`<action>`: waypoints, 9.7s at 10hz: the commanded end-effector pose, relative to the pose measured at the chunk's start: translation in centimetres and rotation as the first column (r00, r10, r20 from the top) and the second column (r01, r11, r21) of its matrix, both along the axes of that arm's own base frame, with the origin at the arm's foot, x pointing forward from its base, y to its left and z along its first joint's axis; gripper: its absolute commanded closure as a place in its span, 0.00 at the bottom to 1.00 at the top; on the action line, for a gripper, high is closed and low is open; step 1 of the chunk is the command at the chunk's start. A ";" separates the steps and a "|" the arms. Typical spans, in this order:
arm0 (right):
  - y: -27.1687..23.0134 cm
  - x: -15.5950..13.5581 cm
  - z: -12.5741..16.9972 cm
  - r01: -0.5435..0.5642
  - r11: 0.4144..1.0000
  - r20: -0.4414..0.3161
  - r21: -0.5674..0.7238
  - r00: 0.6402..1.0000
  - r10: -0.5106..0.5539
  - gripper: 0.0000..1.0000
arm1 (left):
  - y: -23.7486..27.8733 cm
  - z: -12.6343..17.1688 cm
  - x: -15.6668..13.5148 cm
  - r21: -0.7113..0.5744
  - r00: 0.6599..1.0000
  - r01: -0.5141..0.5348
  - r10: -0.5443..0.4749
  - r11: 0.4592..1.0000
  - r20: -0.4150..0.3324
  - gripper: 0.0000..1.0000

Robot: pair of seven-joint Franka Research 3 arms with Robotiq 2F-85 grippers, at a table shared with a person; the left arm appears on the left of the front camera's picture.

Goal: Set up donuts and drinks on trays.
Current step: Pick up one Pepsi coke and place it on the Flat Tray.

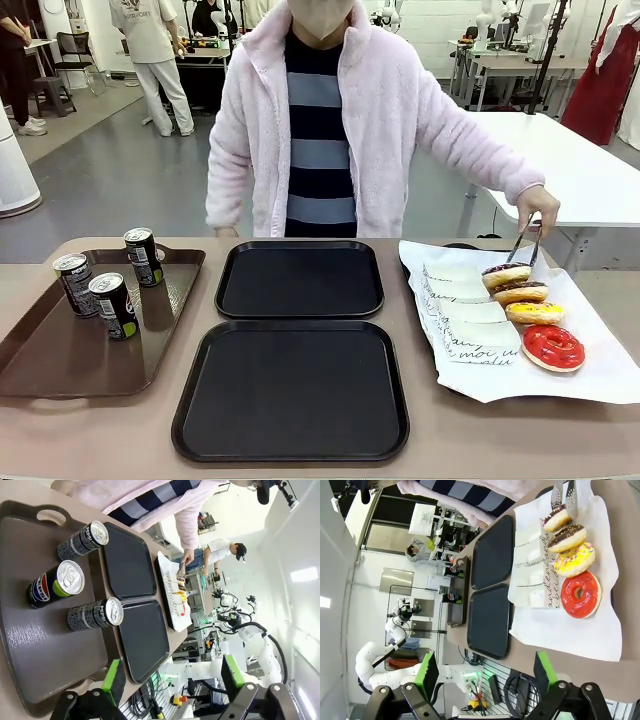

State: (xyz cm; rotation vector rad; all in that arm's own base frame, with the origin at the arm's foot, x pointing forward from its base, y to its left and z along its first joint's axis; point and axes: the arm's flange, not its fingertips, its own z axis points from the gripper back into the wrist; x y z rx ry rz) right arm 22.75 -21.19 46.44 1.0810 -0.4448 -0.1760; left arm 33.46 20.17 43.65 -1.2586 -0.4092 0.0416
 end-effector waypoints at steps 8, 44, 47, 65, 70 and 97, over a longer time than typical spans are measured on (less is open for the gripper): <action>0.2 0.3 0.0 -0.008 1.000 0.013 0.014 1.000 0.008 0.00 | -1.0 2.4 0.3 0.117 0.996 -0.072 0.065 0.991 0.065 0.00; 0.2 0.3 0.0 -0.008 1.000 0.013 0.014 1.000 0.008 0.00 | -28.2 -3.9 9.7 0.950 0.978 0.124 0.126 0.286 -0.166 0.00; 0.2 0.3 0.0 -0.008 1.000 0.013 0.014 1.000 0.008 0.00 | -28.3 -5.1 10.2 0.945 0.969 0.162 0.136 0.284 -0.207 0.00; 0.2 0.3 0.0 -0.008 1.000 0.013 0.014 1.000 0.008 0.00 | -31.1 5.4 7.5 0.952 0.977 0.186 0.058 0.244 -0.206 0.57; 0.2 0.3 0.0 -0.008 1.000 0.013 0.014 1.000 0.008 0.00 | -35.6 5.3 10.2 0.955 0.981 0.178 0.036 0.239 -0.191 0.42; 0.2 0.3 0.0 -0.008 1.000 0.013 0.014 1.000 0.008 0.00 | -38.4 2.8 4.2 0.934 0.932 0.320 -0.230 0.160 -0.280 0.42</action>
